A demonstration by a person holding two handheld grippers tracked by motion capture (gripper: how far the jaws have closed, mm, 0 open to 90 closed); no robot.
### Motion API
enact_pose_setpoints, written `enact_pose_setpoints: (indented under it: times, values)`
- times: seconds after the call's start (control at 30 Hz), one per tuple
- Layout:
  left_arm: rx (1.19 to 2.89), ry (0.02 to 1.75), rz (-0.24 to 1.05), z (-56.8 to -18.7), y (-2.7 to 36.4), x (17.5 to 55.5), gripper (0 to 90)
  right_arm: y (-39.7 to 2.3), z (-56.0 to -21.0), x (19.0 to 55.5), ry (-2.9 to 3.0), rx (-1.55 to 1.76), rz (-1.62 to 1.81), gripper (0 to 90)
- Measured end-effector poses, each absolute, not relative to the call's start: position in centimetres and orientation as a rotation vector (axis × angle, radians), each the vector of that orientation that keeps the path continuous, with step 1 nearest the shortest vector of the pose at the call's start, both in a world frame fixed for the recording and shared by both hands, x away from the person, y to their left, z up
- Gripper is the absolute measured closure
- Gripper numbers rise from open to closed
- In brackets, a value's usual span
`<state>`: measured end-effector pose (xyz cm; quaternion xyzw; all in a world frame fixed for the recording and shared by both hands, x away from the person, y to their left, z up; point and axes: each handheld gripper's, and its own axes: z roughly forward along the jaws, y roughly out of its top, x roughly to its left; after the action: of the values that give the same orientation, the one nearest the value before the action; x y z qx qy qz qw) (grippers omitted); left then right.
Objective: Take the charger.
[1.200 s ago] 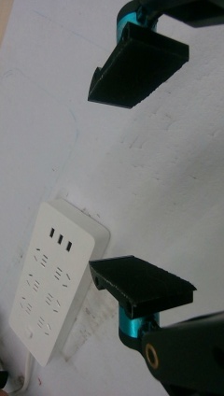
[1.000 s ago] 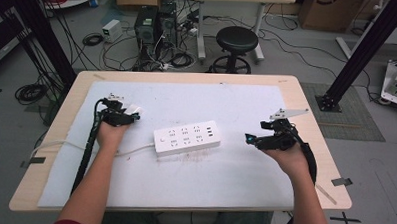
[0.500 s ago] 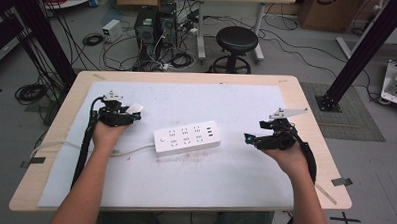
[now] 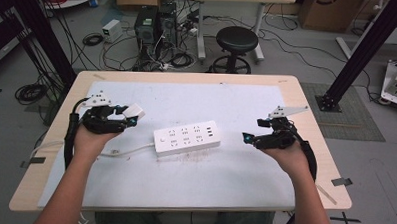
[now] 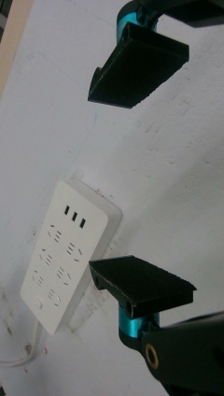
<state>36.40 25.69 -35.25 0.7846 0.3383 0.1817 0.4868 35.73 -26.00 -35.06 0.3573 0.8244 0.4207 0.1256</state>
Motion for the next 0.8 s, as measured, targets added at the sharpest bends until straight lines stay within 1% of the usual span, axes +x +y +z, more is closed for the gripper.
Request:
enact_pose_setpoints:
  times: [0.13, 0.23, 0.27, 0.37, 0.5, 0.7, 0.73, 0.8]
  values:
    - [1.941, 0.764, 0.444, -33.8, 25.3, 34.5, 42.5, -25.9, -34.6, 35.4, 2.402, 1.027, 1.237, 17.3]
    - [1.943, 0.732, 0.441, -33.1, 25.3, 33.8, 42.5, -25.9, -34.5, 35.4, 2.4, 1.019, 1.24, 17.3]
    - [1.951, 0.723, 0.449, -32.3, 24.9, 33.3, 42.5, -25.9, -34.4, 35.3, 2.4, 1.005, 1.244, 17.3]
    - [1.987, 0.675, 0.461, -30.9, 24.3, 33.1, 42.5, -25.8, -34.2, 35.1, 2.4, 1.003, 1.243, 17.3]
    - [1.994, 0.641, 0.462, -29.7, 23.3, 33.4, 42.5, -25.6, -33.9, 34.9, 2.399, 0.985, 1.244, 17.3]
    - [2.002, 0.626, 0.447, -29.8, 22.8, 33.9, 42.5, -25.3, -33.6, 35.1, 2.406, 0.983, 1.245, 17.3]
    - [2.007, 0.615, 0.43, -30.6, 22.8, 34.7, 42.5, -25.2, -33.6, 35.5, 2.411, 0.983, 1.24, 17.3]
    - [2.023, 0.61, 0.431, -31.0, 22.8, 34.9, 42.5, -25.1, -33.6, 35.7, 2.42, 0.992, 1.235, 17.3]
